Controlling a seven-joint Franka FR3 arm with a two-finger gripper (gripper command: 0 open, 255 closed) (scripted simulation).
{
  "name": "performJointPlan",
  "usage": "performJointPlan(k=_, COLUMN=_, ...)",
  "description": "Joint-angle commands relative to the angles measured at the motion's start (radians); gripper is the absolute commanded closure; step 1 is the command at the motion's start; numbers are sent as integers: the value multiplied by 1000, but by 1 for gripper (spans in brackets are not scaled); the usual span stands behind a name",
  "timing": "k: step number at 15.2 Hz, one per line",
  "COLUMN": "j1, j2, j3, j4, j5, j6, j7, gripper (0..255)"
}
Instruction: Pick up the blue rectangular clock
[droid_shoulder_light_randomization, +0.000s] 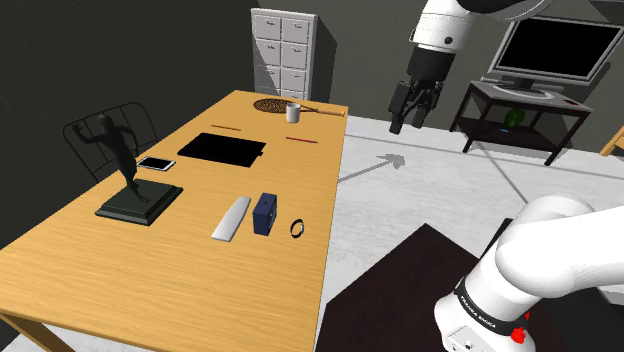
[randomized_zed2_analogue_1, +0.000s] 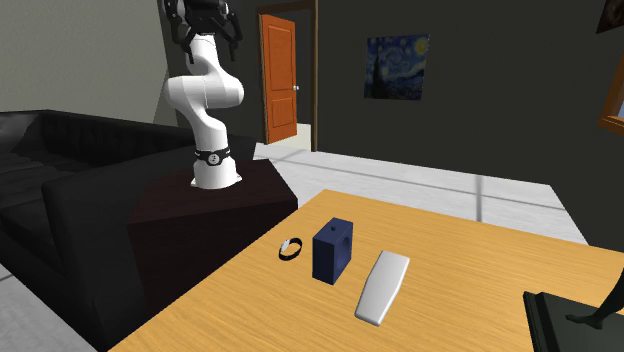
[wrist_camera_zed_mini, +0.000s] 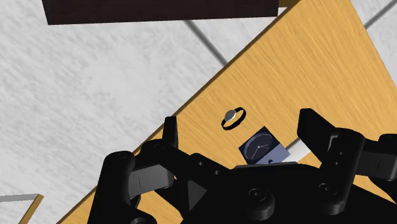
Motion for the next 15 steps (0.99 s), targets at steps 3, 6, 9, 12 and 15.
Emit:
performJointPlan(k=3, j1=0, j2=25, j3=40, j4=-30, j5=24, j6=61, j7=60, gripper=0)
performJointPlan(k=6, j1=0, j2=78, j3=100, j4=-62, j5=56, j6=154, j7=148, gripper=0)
performJointPlan(k=9, j1=-2, j2=147, j3=160, j4=-79, j5=82, j6=250, j7=235, gripper=0)
performJointPlan(k=12, j1=-7, j2=233, j3=218, j4=-81, j5=98, j6=345, j7=325, gripper=0)
performJointPlan(k=15, j1=-17, j2=331, j3=276, j4=-67, j5=101, j6=439, j7=417, gripper=0)
